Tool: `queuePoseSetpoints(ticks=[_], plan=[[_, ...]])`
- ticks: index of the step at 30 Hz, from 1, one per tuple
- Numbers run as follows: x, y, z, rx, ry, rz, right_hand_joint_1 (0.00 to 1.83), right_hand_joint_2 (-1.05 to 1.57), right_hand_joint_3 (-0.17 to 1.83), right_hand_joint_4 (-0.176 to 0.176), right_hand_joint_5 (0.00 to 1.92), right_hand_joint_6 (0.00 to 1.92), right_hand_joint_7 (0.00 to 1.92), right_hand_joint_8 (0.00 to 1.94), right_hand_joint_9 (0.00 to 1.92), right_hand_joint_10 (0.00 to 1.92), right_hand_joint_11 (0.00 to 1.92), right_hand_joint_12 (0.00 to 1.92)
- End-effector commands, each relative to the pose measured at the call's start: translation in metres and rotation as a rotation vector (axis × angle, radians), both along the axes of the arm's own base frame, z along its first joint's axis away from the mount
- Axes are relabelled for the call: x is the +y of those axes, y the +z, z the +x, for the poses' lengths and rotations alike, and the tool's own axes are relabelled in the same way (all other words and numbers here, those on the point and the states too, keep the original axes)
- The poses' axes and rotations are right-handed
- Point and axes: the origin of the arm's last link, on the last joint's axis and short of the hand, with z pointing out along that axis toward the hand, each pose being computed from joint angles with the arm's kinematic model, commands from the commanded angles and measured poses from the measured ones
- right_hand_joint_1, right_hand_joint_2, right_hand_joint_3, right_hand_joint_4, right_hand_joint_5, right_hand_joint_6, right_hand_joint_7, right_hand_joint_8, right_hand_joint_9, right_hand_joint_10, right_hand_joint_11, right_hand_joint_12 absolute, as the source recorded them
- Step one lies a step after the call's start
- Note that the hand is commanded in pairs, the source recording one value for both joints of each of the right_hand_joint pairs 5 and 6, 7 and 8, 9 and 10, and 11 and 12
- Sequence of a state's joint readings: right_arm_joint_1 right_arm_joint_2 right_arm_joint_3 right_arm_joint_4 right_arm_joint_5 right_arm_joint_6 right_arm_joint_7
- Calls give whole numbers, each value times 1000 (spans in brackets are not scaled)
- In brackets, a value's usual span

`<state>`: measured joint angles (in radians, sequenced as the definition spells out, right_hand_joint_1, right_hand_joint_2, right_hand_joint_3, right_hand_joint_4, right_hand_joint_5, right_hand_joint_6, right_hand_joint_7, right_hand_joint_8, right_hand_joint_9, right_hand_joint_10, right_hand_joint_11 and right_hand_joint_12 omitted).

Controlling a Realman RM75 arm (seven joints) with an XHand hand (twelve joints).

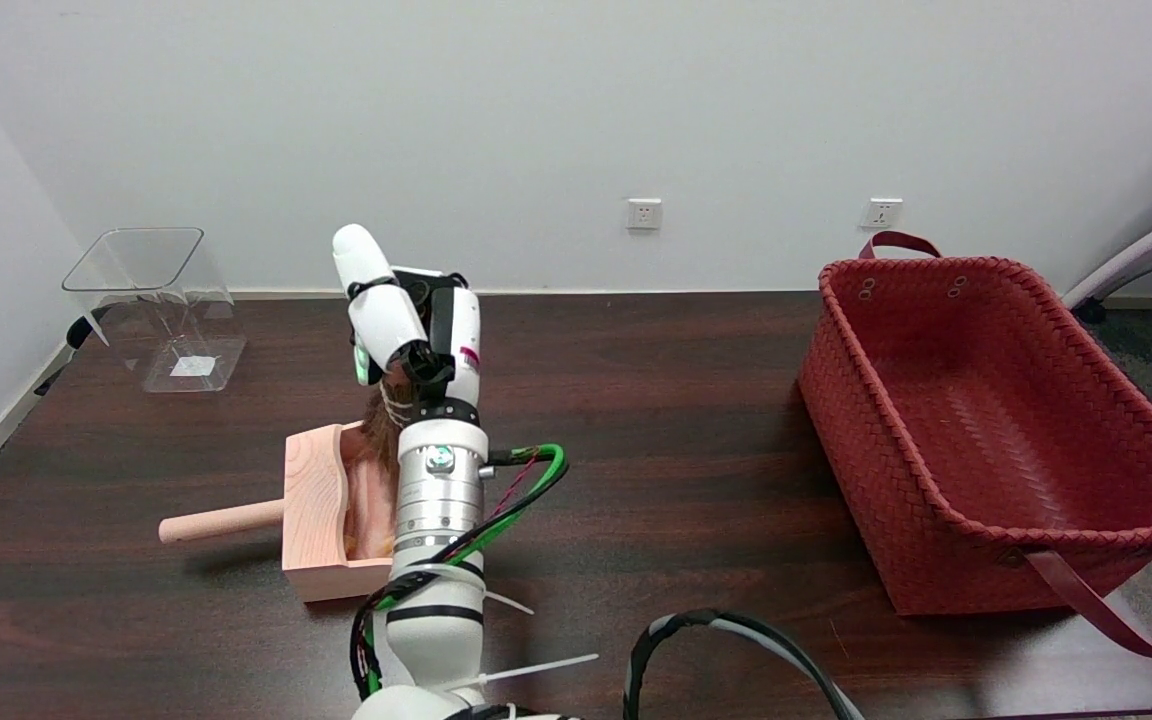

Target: Use the broom to sweep the yellow paper into the dustpan.

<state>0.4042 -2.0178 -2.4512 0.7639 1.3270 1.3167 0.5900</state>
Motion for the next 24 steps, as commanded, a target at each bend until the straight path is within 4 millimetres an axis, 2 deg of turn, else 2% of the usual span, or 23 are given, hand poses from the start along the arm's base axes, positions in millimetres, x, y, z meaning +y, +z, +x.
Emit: queuePoseSetpoints(ticks=[1, 8, 17, 24], plan=[[0, 6, 37, -110, 130, -42, 500, 1571, -175, 0, 1920, 1920, 1920, 1920, 1920, 1920, 1920, 1920], [9, 21, 50, 19, 112, -127, 574, 1571, -175, 0, 1920, 1920, 1920, 1920, 1920, 1920, 1920, 1920], [25, 30, 63, 106, 49, -130, 667, 1571, -175, 0, 1920, 1920, 1920, 1920, 1920, 1920, 1920, 1920], [32, 39, 84, 188, 60, -171, 719, 1571, -56, 0, 1920, 1920, 1920, 1920, 1920, 1920, 1920, 1920]])
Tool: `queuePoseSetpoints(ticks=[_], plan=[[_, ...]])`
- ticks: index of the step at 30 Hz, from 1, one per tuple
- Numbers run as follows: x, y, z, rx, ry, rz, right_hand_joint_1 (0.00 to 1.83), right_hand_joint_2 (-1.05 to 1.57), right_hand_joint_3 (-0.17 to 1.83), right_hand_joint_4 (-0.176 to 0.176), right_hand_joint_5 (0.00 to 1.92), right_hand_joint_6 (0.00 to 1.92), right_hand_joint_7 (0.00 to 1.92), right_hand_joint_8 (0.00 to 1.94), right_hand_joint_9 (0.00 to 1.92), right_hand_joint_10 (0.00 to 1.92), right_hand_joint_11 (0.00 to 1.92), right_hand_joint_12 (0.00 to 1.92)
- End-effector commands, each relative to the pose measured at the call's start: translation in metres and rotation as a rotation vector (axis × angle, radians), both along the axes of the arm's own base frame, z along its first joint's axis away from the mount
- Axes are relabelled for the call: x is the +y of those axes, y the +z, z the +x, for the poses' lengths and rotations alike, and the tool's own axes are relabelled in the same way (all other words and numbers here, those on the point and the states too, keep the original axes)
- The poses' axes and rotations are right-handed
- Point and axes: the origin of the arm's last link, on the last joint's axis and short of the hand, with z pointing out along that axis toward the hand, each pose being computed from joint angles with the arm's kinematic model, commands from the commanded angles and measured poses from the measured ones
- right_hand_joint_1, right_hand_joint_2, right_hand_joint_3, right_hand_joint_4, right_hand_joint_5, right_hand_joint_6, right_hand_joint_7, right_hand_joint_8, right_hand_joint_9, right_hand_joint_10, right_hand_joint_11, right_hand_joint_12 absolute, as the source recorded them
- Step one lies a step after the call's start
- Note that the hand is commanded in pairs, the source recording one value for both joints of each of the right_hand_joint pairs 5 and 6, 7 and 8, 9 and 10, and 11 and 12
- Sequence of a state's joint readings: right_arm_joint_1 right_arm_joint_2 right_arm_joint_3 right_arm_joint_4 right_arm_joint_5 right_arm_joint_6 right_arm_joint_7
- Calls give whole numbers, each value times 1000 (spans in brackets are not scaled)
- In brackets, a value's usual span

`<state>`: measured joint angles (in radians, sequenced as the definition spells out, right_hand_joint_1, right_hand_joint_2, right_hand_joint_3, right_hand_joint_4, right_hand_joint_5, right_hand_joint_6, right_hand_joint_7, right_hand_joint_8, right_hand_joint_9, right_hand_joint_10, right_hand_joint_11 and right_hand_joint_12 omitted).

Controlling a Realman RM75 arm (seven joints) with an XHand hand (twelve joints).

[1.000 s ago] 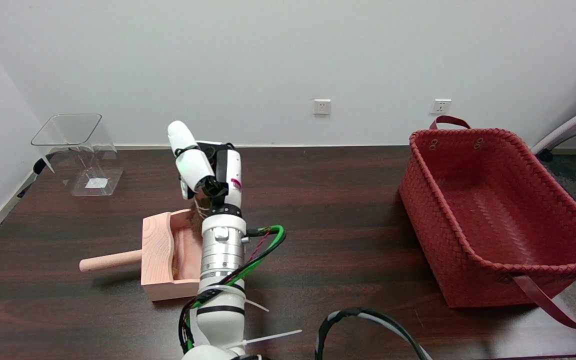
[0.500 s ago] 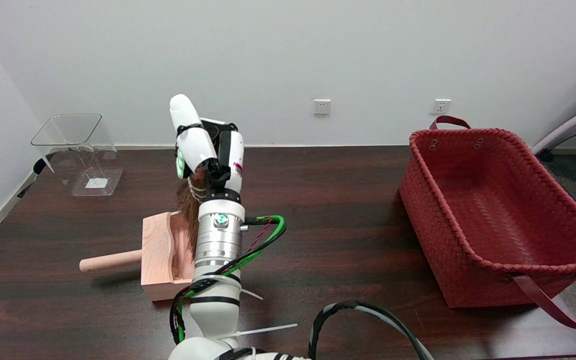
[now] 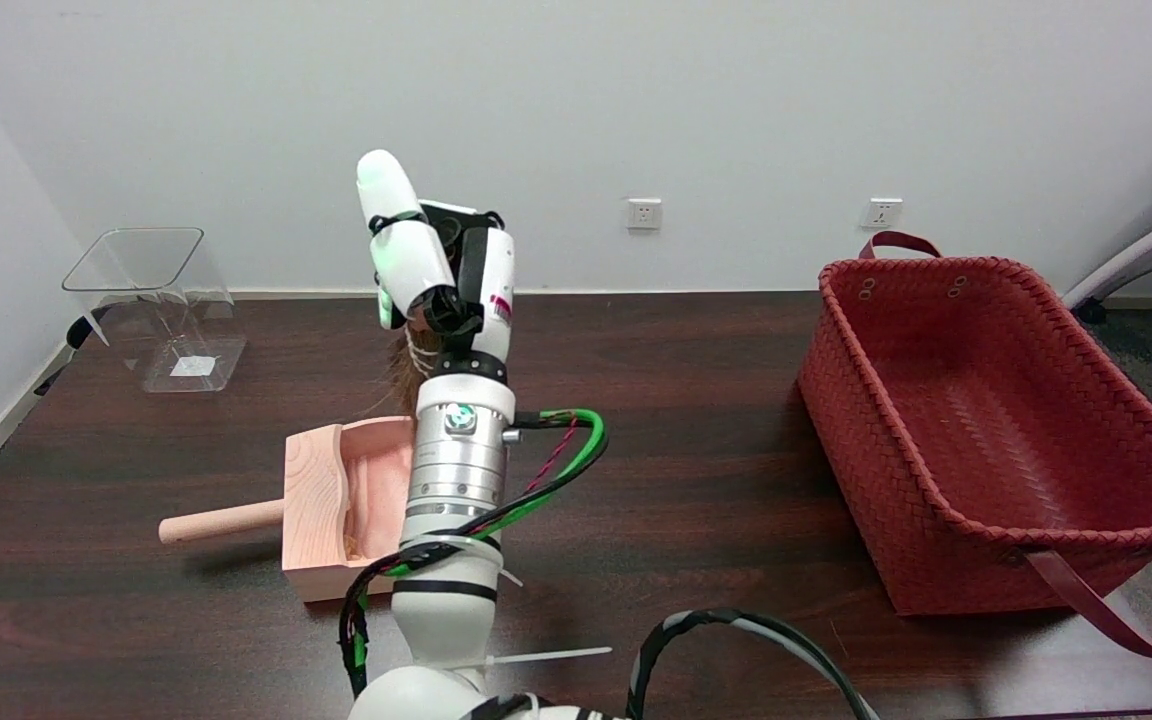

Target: Use the broom to sweep the yellow paper into the dustpan.

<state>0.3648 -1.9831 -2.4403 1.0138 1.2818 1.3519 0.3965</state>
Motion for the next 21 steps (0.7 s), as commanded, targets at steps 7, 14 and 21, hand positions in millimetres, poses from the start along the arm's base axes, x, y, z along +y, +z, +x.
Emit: queuePoseSetpoints(ticks=[7, 14, 21], plan=[[31, 37, 63, 265, 0, -145, 789, 1571, 59, 0, 1920, 1920, 1920, 1920, 1920, 1920, 1920, 1920], [42, 58, 87, 319, 10, -178, 886, 1571, 258, 0, 1920, 1920, 1920, 1920, 1920, 1920, 1920, 1920], [60, 79, 116, 416, 24, -243, 925, 1571, 374, 0, 1920, 1920, 1920, 1920, 1920, 1920, 1920, 1920]])
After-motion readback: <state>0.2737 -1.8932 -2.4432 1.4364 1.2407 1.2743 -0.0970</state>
